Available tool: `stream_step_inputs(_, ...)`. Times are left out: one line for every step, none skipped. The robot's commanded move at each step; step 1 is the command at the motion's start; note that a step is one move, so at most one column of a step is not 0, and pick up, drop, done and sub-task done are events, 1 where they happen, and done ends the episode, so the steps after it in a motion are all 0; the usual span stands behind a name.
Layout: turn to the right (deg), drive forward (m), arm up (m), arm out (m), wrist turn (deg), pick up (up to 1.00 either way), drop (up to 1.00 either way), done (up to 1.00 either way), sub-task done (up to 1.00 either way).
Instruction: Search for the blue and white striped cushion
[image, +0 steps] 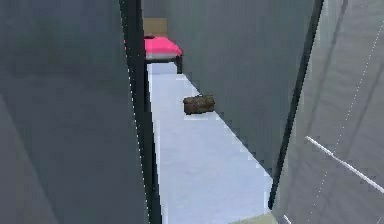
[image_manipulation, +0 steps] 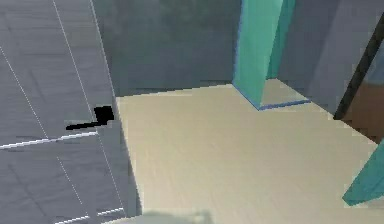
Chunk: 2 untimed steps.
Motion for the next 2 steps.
stream_step_inputs(0.0, 0.45, 0.0, 0.0, 0.0, 0.0, 0.0, 0.0, 0.0)
stream_step_inputs(9.0, 0.0, 0.0, 0.0, 0.0, 0.0, 0.0, 0.0, 0.0)
